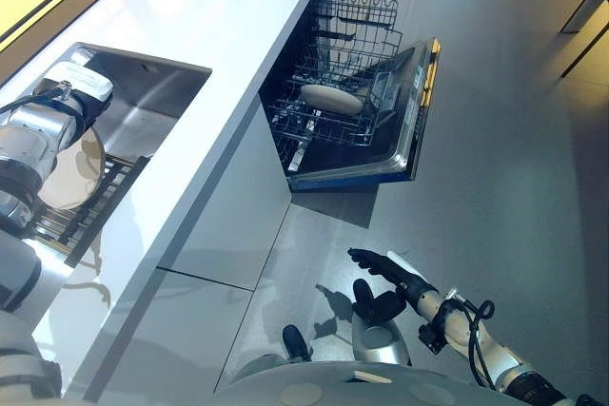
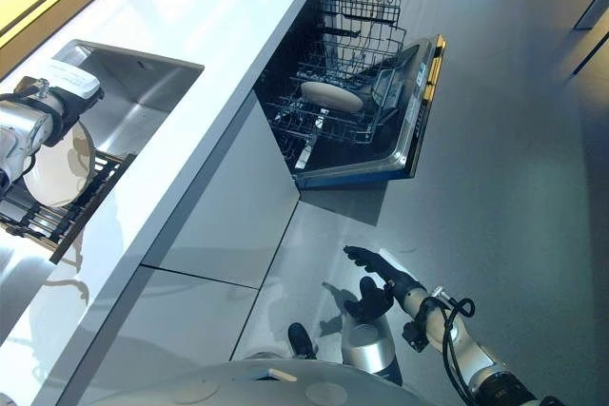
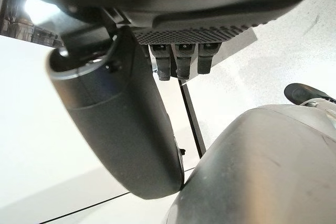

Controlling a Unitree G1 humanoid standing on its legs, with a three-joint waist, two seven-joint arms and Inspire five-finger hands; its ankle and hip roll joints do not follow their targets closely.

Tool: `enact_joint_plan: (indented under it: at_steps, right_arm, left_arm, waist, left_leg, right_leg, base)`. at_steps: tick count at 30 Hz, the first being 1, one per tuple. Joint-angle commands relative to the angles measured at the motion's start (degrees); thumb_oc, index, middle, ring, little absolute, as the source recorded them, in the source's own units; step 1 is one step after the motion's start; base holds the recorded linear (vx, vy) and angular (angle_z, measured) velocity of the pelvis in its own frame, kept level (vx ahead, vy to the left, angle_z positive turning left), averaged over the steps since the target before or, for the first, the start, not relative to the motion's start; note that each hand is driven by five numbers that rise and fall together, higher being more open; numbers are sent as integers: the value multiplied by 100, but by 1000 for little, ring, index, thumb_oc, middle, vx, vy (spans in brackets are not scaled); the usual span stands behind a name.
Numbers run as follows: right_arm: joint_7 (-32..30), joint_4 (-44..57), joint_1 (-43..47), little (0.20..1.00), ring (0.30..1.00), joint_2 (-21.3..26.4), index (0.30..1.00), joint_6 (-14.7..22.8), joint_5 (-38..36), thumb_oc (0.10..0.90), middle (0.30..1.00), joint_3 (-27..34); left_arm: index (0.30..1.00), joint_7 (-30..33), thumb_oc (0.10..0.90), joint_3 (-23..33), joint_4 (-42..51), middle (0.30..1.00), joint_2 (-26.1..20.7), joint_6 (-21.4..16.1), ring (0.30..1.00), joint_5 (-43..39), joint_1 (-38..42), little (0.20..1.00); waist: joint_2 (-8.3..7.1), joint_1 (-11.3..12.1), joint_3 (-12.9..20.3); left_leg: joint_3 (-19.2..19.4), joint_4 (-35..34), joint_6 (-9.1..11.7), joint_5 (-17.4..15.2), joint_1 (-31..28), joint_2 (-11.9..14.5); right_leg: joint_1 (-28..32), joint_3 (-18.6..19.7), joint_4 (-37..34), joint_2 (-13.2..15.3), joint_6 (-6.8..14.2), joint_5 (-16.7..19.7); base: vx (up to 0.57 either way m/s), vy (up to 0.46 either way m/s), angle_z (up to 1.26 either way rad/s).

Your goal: Pick up plates and place into dishwasher.

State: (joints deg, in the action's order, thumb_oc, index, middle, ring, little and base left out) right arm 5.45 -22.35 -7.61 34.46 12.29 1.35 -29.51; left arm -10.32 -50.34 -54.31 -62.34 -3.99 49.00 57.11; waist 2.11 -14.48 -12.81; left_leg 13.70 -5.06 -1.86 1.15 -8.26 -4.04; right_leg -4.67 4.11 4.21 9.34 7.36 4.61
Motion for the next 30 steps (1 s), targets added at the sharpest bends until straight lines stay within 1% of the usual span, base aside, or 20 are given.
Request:
enact_joint_plan:
  at_steps: [1, 5, 10, 15, 16, 17, 18, 22, 26, 30]
  right_arm:
    - [21, 522, 201, 900, 900, 323, 900, 317, 77, 800, 900, 136]
    - [-10, 586, 281, 900, 900, 371, 900, 291, 94, 800, 900, 120]
    - [-34, 693, 362, 900, 900, 392, 900, 196, 98, 800, 900, 103]
    - [-27, 666, 392, 900, 900, 399, 900, 250, 142, 800, 900, 95]
    - [-31, 657, 404, 900, 900, 391, 900, 250, 148, 800, 900, 84]
    - [-27, 665, 403, 900, 900, 396, 900, 253, 140, 800, 900, 91]
    - [-31, 663, 402, 900, 900, 398, 900, 257, 143, 800, 900, 88]
    - [-1, 684, 402, 900, 900, 435, 900, 280, 98, 800, 900, 114]
    - [-3, 582, 407, 900, 900, 424, 900, 379, 84, 800, 900, 90]
    - [-5, 519, 422, 900, 900, 397, 900, 445, 56, 800, 900, 60]
  left_arm:
    - [900, -276, 800, 22, -428, 900, -179, 465, 900, 110, 790, 900]
    - [900, -1051, 800, -78, -729, 900, -143, 632, 900, 62, 740, 900]
    - [900, -1255, 800, -58, -960, 900, -104, 604, 900, -82, 666, 900]
    - [900, -1340, 800, -60, -1103, 900, -89, 555, 900, -77, 667, 900]
    - [674, -1351, 536, -72, -1138, 674, -81, 553, 674, -75, 677, 636]
    - [531, -1347, 369, -83, -1139, 531, -82, 566, 531, -44, 673, 469]
    - [305, -1338, 105, -79, -1151, 305, -78, 559, 305, 4, 672, 205]
    - [300, -1196, 100, -163, -1192, 300, -130, 563, 300, 169, 744, 200]
    - [300, -835, 100, -293, -1212, 300, -216, 514, 300, 299, 933, 200]
    - [300, -769, 100, -375, -1205, 300, -249, 519, 300, 295, 1080, 200]
  waist:
    - [239, -62, 168]
    - [284, -91, 58]
    - [286, -87, -15]
    - [290, -100, -54]
    - [290, -102, -56]
    - [287, -103, -62]
    - [288, -105, -63]
    - [278, -108, -57]
    - [263, -87, 0]
    - [241, -52, 91]
  left_leg:
    - [-273, 859, -204, -883, 527, -329]
    - [-274, 865, -189, -870, 571, -306]
    - [-250, 868, -169, -855, 612, -281]
    - [-240, 860, -158, -838, 634, -259]
    - [-235, 847, -154, -831, 631, -254]
    - [-233, 833, -149, -826, 624, -251]
    - [-234, 826, -145, -820, 624, -246]
    - [-217, 780, -127, -801, 597, -228]
    - [-207, 738, -119, -806, 539, -211]
    - [-183, 712, -112, -792, 516, -205]
  right_leg:
    - [-894, 278, 493, -167, 273, 603]
    - [-933, 248, 532, -177, 260, 555]
    - [-932, 224, 510, -171, 254, 526]
    - [-961, 210, 511, -195, 250, 494]
    - [-966, 206, 508, -201, 250, 491]
    - [-962, 195, 497, -205, 251, 483]
    - [-962, 189, 489, -211, 251, 469]
    - [-929, 169, 448, -232, 252, 439]
    - [-836, 135, 373, -252, 254, 360]
    - [-787, 121, 314, -257, 253, 357]
  base:
    - [-19, 34, 0]
    - [-38, 30, 0]
    - [-38, 0, 1]
    - [-8, -1, 0]
    - [0, 0, 0]
    - [0, 0, 0]
    - [0, 0, 0]
    - [0, 0, 0]
    - [-12, -35, 0]
    - [-19, -56, -1]
